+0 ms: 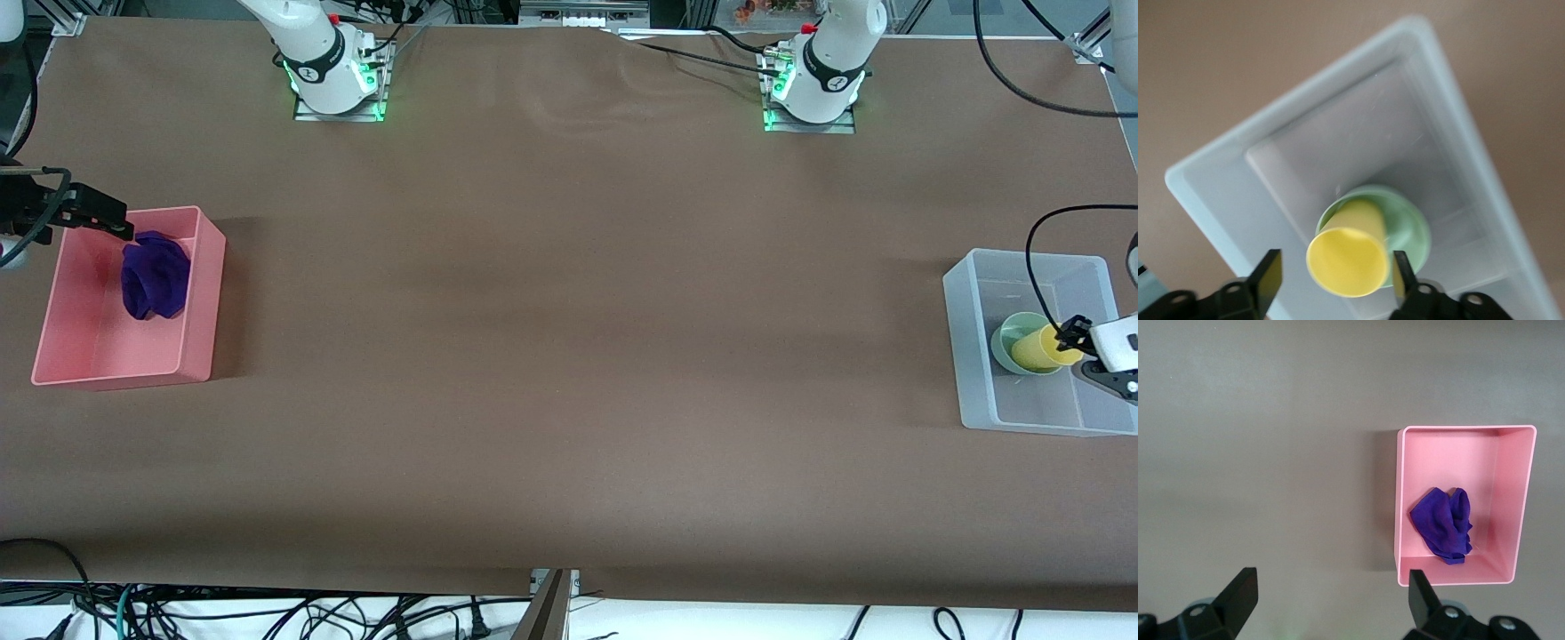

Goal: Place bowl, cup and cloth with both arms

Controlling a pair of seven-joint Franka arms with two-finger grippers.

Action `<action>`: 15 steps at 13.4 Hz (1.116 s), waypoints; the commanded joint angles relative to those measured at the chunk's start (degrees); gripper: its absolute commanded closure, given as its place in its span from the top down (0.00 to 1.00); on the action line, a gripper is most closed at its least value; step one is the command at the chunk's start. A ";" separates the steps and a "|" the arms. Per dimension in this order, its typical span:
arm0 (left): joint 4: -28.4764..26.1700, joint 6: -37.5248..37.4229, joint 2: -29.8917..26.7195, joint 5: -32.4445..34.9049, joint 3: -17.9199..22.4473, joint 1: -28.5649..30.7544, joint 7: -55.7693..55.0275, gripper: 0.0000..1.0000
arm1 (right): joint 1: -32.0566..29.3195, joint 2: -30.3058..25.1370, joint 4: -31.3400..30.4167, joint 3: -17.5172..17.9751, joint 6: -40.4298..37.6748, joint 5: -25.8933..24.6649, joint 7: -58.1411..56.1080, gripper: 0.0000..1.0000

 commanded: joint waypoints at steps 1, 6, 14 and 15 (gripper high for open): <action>-0.40 -7.92 -8.08 -5.69 0.04 -4.63 -3.82 1.00 | -0.03 0.15 0.91 0.17 -0.81 0.02 0.49 1.00; -7.23 -17.09 -23.10 -8.70 -4.78 -11.75 -31.29 1.00 | -0.03 0.15 0.91 0.17 -0.81 0.02 0.49 1.00; -9.11 -26.75 -34.57 -11.90 -6.81 -16.25 -44.02 1.00 | -0.03 0.15 0.91 0.17 -0.81 0.02 0.49 1.00; -9.10 -26.85 -34.48 -9.78 -7.60 -16.25 -43.93 1.00 | -0.03 0.15 0.99 0.17 -0.81 0.02 0.49 1.00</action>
